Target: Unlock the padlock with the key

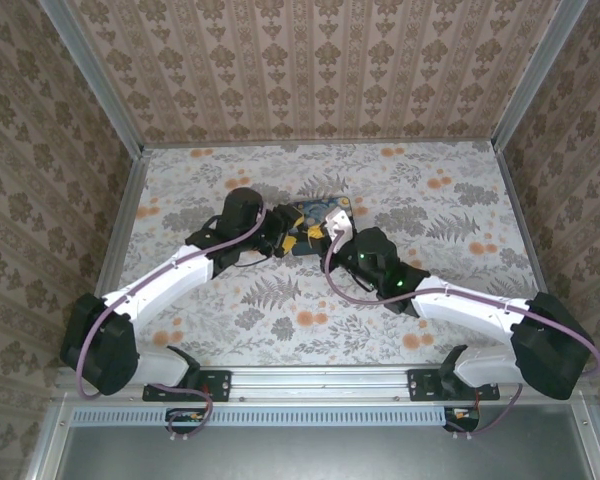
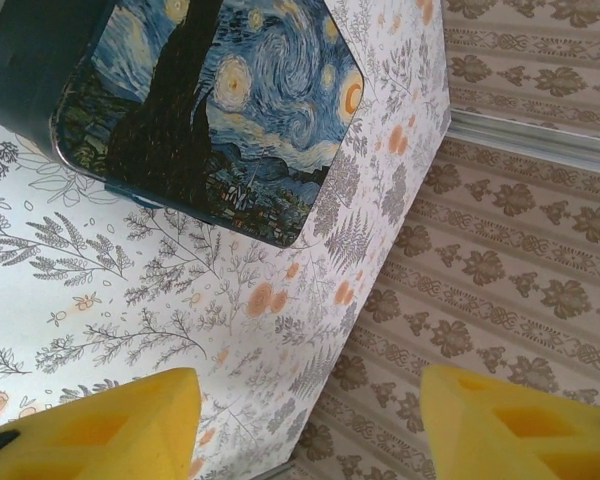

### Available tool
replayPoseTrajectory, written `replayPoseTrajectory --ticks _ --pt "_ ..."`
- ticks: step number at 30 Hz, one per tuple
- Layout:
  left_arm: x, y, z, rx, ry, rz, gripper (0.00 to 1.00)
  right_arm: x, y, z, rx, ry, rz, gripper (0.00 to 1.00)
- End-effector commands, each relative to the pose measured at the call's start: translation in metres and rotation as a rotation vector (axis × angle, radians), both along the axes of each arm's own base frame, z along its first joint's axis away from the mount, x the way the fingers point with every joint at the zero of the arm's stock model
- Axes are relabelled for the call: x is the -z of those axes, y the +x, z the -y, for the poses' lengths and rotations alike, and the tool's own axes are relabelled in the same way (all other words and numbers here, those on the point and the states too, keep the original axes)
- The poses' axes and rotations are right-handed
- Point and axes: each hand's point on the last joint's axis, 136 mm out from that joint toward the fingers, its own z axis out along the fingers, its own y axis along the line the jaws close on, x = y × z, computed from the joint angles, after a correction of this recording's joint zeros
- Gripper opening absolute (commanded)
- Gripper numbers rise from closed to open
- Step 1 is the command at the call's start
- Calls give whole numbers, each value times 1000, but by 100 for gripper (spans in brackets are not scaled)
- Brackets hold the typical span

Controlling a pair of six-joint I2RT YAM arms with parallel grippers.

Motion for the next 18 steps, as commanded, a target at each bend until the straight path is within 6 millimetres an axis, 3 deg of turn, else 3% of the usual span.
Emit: replayPoseTrajectory --ticks 1,18 --pt "-10 3 4 -19 -15 9 53 -12 4 -6 14 -21 45 0" --pt "-4 -1 6 -11 -5 -1 19 -5 7 -11 28 -63 47 0"
